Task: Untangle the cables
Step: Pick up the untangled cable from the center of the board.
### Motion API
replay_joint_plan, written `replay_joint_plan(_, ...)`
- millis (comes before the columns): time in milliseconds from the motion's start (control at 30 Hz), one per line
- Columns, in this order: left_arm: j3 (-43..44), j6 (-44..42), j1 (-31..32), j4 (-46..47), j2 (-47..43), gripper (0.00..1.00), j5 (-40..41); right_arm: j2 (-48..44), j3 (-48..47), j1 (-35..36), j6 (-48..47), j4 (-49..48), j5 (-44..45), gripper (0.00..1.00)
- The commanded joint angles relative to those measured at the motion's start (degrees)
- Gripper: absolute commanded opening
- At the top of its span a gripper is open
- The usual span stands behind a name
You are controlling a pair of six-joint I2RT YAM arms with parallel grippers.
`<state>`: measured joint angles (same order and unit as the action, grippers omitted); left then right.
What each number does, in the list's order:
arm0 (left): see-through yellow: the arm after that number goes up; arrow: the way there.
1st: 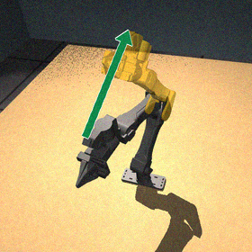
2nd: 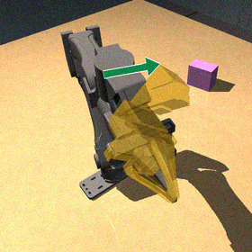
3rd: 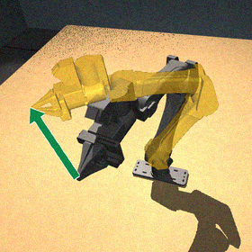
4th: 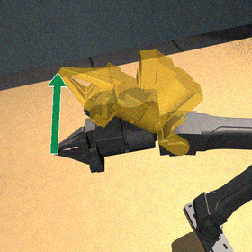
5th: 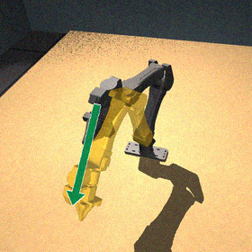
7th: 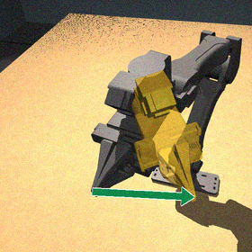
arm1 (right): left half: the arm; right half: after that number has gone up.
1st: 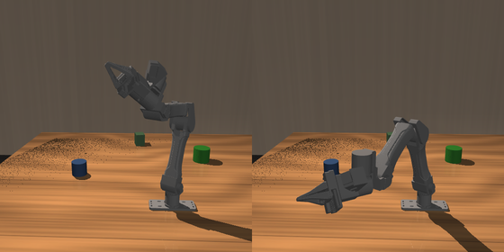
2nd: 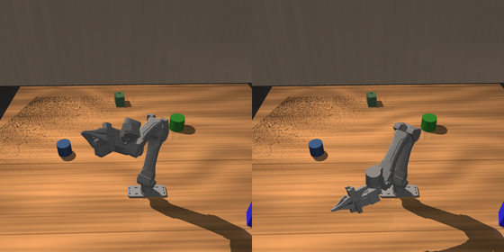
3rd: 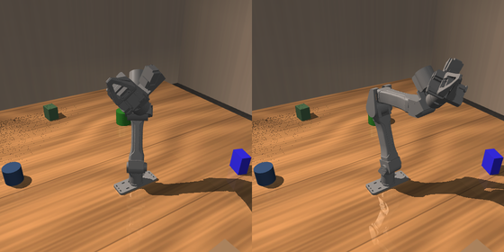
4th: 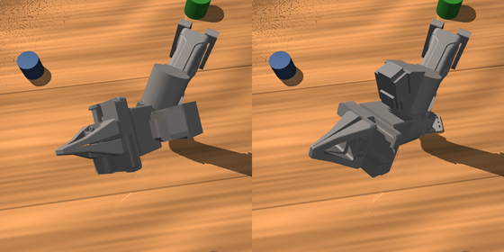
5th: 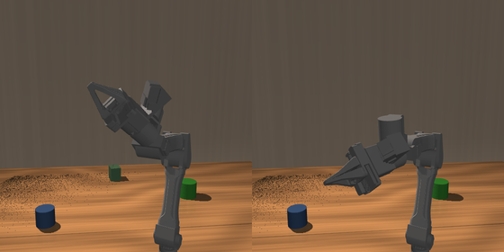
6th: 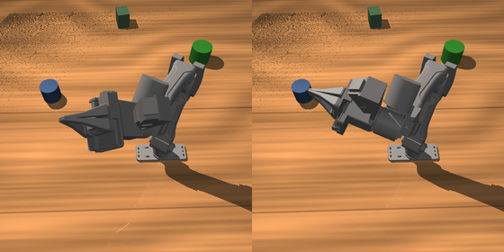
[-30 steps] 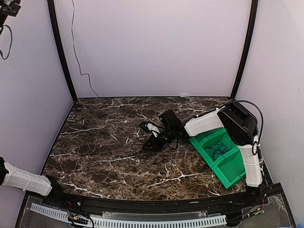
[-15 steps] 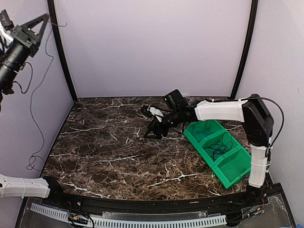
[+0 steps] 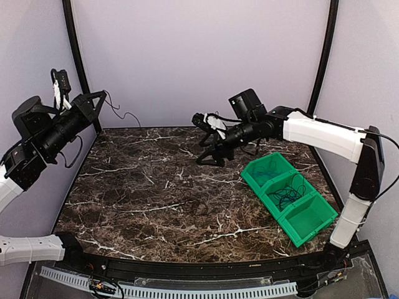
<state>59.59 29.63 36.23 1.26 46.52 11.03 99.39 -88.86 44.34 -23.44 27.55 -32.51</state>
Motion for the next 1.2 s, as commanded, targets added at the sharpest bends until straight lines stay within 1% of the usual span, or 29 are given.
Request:
replay_joint_plan(0, -3.62, -0.02, 0.16, 0.0, 1.28, 0.0, 4.21, 4.94, -5.43, 0.07, -0.39, 1.41, 4.11, 0.8)
replay_joint_plan(133, -6.1, -1.42, 0.16, -0.74, 1.56, 0.0, 7.7, 11.5, -10.49, 0.57, 2.19, 0.71, 9.71, 0.78)
replay_joint_plan(200, -6.64, -1.42, 0.15, -1.69, 1.73, 0.0, 8.91, 14.98, -13.07, 0.53, 3.15, 0.23, 12.19, 0.75)
replay_joint_plan(300, -8.3, -0.27, 0.05, -3.5, 1.04, 0.0, 9.86, 20.04, -15.82, 0.38, 3.48, -1.09, 14.0, 0.64)
replay_joint_plan(367, -10.08, 0.97, 0.07, -3.48, -0.06, 0.0, 10.26, 23.03, -17.52, 0.42, 2.81, -1.56, 13.44, 0.55)
replay_joint_plan(433, -11.52, 2.15, 0.03, -3.44, -1.14, 0.0, 10.82, 26.06, -19.84, 0.46, 3.1, -0.89, 11.91, 0.42)
replay_joint_plan(467, -11.78, 2.68, 0.05, -3.53, -1.69, 0.0, 11.22, 27.34, -21.08, 0.51, 3.23, -0.16, 10.94, 0.39)
replay_joint_plan(500, -11.94, 3.06, -0.02, -3.98, -1.78, 0.0, 11.63, 28.4, -22.18, 0.65, 3.6, 0.49, 10.05, 0.38)
replay_joint_plan(600, -11.91, 3.84, -0.05, -5.45, -2.15, 0.0, 12.09, 30.58, -24.12, 1.31, 3.47, 0.3, 8.45, 0.39)
replay_joint_plan(700, -12.25, 5.54, -0.1, -5.76, -2.5, 0.0, 11.9, 33.32, -26.7, 2.67, 1.83, -0.38, 9.63, 0.41)
replay_joint_plan(733, -12.69, 5.97, -0.1, -5.77, -2.75, 0.0, 11.86, 34.72, -28.14, 3.14, 1.85, -0.31, 9.87, 0.43)
replay_joint_plan(800, -13.56, 7.08, -0.1, -5.2, -3.08, 0.0, 11.14, 37.98, -32.36, 3.76, 3.17, -0.08, 9.69, 0.55)
replay_joint_plan(867, -14.19, 7.36, -0.15, -4.78, -3.26, 0.0, 10.21, 41.2, -36.74, 3.93, 5.46, 0.03, 9.05, 0.59)
replay_joint_plan(967, -14.36, 7.53, -0.11, -5.38, -3.04, 0.0, 10.23, 44.41, -39.7, 3.66, 9.01, -2.87, 9.01, 0.6)
replay_joint_plan(1067, -14.32, 7.65, -0.1, -6.45, -2.94, 0.0, 10.59, 46.6, -39.8, 3.57, 10.98, -6.1, 7.7, 0.59)
replay_joint_plan(1167, -14.14, 7.26, -0.1, -7.23, -2.78, 0.0, 10.76, 49.2, -41.33, 3.32, 12.51, -7.01, 5.65, 0.58)
